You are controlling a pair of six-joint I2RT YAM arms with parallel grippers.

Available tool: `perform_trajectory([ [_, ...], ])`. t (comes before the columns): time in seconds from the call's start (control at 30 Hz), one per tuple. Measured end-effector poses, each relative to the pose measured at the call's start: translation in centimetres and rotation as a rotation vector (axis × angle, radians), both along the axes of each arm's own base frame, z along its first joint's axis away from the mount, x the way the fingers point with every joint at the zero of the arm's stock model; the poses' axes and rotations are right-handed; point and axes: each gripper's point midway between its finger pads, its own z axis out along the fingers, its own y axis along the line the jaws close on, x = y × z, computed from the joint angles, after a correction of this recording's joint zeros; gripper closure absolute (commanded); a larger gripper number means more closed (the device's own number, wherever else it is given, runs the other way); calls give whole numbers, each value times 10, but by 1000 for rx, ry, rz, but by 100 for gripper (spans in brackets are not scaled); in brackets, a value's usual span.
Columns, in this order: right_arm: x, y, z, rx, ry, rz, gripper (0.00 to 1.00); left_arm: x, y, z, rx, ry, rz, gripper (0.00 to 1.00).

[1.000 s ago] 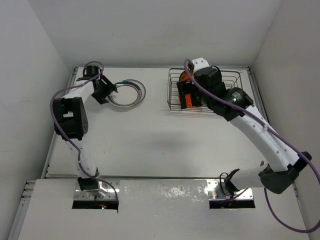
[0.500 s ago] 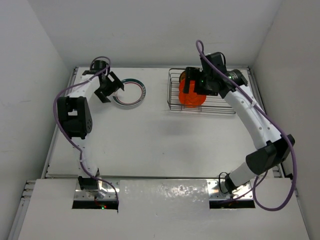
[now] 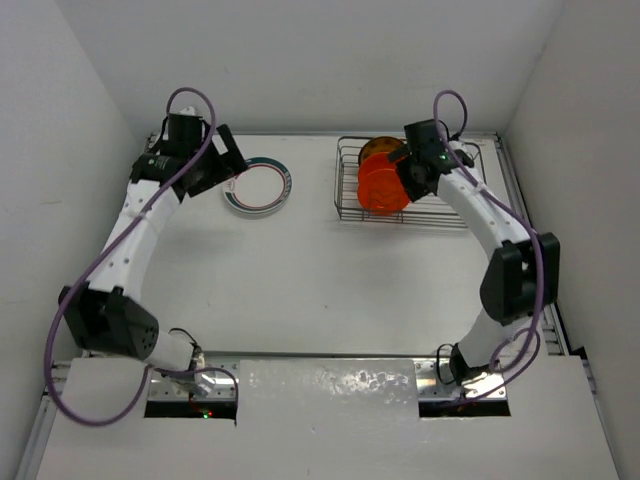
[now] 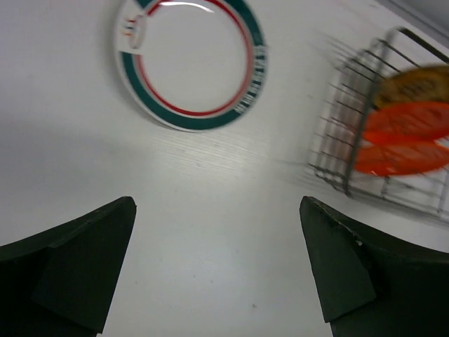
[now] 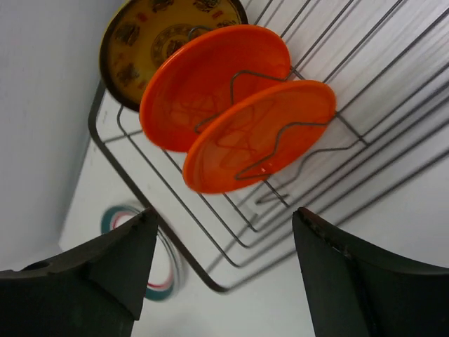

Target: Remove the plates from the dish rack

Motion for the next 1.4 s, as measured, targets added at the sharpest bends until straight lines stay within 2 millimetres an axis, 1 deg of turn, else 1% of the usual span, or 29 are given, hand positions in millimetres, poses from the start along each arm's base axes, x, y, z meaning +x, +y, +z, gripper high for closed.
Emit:
perform_trajectory([
  [0.03, 7, 1, -10, 22, 5, -36, 28, -9, -10, 12, -11, -42, -45, 0],
  [0.07, 17, 4, -19, 46, 6, -69, 32, -18, -18, 19, -18, -69, -83, 0],
  [0.13, 30, 7, -34, 82, 14, -125, 35, -32, -22, 19, -26, -78, -120, 0],
  [0.2, 42, 10, -47, 121, 8, -178, 37, -42, -21, 5, -18, -48, -132, 0],
  [0.27, 50, 11, -54, 150, -3, -216, 37, -50, -19, -18, -5, 13, -144, 0],
  [0.33, 57, 11, -58, 169, -19, -245, 43, -61, -17, -39, 2, 77, -154, 0],
  [0.4, 62, 11, -58, 184, -31, -270, 47, -70, -16, -50, 8, 122, -164, 0],
  [0.43, 65, 11, -58, 189, -36, -279, 55, -71, -16, -52, 14, 128, -170, 0],
  [0.5, 68, 11, -61, 201, -42, -294, 62, -71, -16, -51, 19, 125, -177, 0],
  [0.53, 69, 11, -63, 206, -41, -302, 68, -71, -16, -51, 21, 125, -180, 0],
  [0.6, 70, 12, -67, 214, -39, -314, 70, -71, -15, -51, 26, 124, -186, 0],
  [0.73, 71, 12, -68, 228, -40, -332, 78, -71, -15, -49, 36, 124, -197, 0],
  [0.77, 71, 12, -69, 234, -43, -337, 86, -70, -15, -48, 38, 124, -199, 0],
  [0.83, 71, 12, -70, 258, -49, -351, 94, -66, -15, -44, 44, 121, -206, 0],
  [0.93, 64, 14, -62, 295, -55, -358, 96, -60, -16, -35, 49, 116, -212, 0],
  [0.97, 61, 14, -59, 302, -57, -360, 99, -58, -16, -31, 49, 109, -212, 0],
  [1.03, 60, 15, -53, 316, -66, -364, 100, -52, -17, -18, 48, 83, -211, 0],
  [1.13, 60, 15, -38, 337, -99, -364, 100, -41, -18, 9, 45, 15, -209, 0],
  [1.2, 60, 16, -23, 351, -126, -355, 100, -36, -19, 26, 40, -26, -206, 0],
  [1.27, 61, 17, -5, 369, -157, -337, 100, -32, -20, 39, 36, -60, -202, 0],
  [1.37, 62, 27, 28, 413, -213, -274, 100, -29, -18, 48, 41, -82, -182, 0],
  [1.4, 62, 33, 42, 421, -236, -232, 100, -28, -15, 48, 48, -82, -164, 0],
])
